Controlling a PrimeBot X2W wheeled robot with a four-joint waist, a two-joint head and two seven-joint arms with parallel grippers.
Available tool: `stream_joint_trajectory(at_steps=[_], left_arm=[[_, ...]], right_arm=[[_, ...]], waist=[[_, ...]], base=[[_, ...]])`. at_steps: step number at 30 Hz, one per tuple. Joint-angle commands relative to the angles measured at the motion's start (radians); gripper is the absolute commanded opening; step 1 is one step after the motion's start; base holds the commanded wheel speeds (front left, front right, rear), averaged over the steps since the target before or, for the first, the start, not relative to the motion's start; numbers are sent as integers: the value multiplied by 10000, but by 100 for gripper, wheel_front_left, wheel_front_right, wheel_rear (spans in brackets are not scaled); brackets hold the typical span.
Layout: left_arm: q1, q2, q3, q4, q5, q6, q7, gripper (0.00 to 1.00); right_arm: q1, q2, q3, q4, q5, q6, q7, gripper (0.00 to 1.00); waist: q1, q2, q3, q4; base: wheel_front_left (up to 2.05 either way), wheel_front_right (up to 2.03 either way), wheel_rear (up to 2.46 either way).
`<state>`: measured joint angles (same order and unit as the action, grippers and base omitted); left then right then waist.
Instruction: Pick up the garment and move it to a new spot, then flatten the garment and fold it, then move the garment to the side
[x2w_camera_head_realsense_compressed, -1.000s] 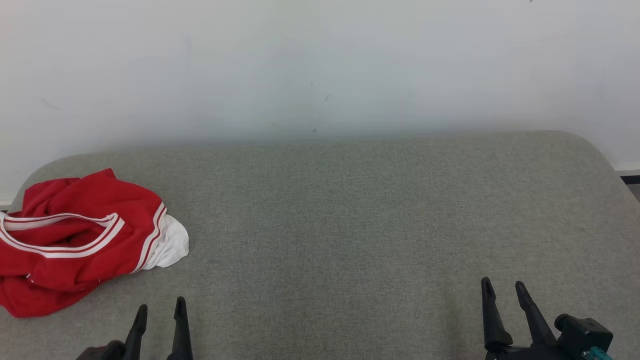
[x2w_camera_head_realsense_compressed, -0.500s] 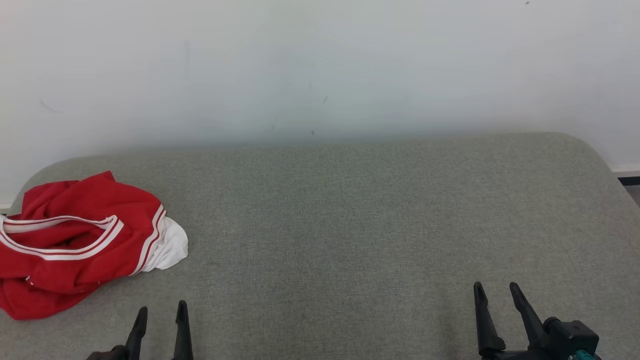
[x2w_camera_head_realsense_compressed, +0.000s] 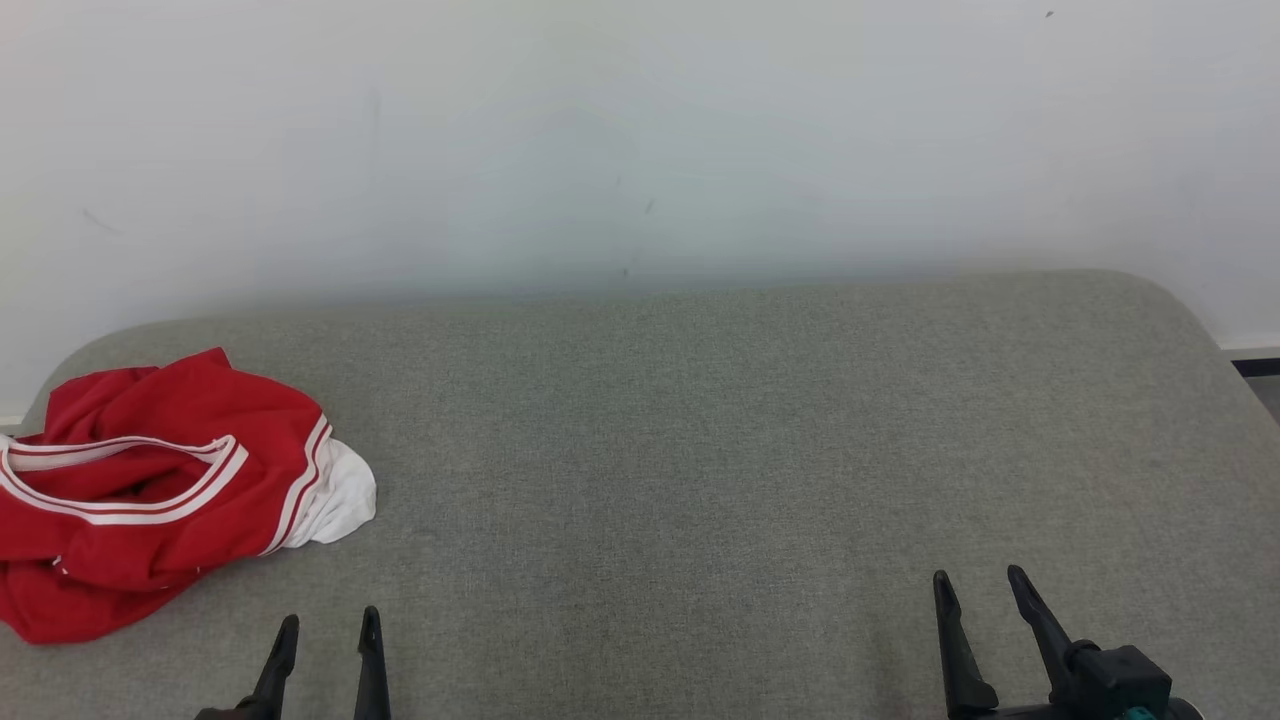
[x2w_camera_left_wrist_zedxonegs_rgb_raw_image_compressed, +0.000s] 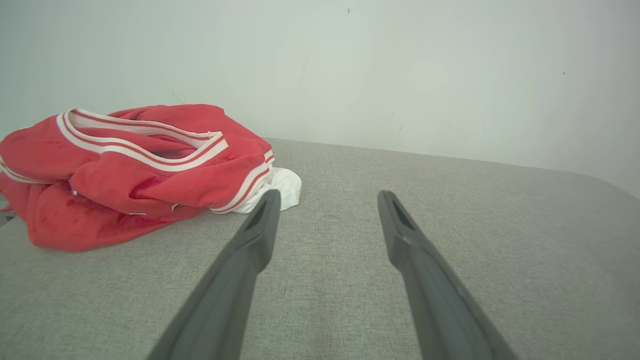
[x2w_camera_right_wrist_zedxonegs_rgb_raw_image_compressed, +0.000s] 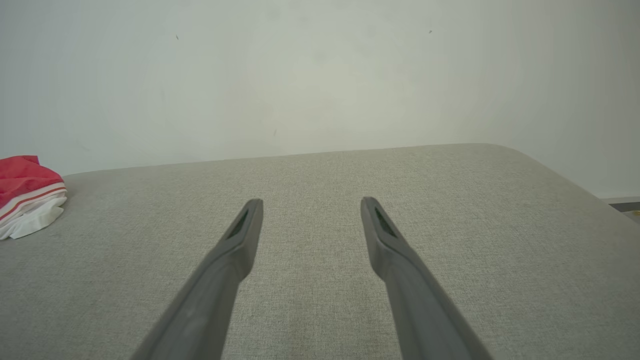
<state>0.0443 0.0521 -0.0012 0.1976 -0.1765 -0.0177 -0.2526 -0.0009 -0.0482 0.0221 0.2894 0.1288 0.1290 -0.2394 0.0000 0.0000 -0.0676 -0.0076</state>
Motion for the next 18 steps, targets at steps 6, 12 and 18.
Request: stream_joint_trajectory(at_steps=[6, 12, 18], left_arm=[[159, -11, -25, 41, 446, 77, -130, 100], [191, -16, -15, 31, 394, 73, -125, 100], [195, -16, -12, 48, 303, 77, -125, 100]], right_arm=[[106, -36, 65, 2, -406, 32, -165, 100], [121, -34, 69, 22, -380, 32, -174, 100], [129, -34, 71, 31, -379, 32, -176, 100]], waist=[[0, 0, -70, -34], [0, 0, -81, -37], [0, 0, -68, -22]], base=[[0, 0, 0], [0, 0, 0], [0, 0, 0]])
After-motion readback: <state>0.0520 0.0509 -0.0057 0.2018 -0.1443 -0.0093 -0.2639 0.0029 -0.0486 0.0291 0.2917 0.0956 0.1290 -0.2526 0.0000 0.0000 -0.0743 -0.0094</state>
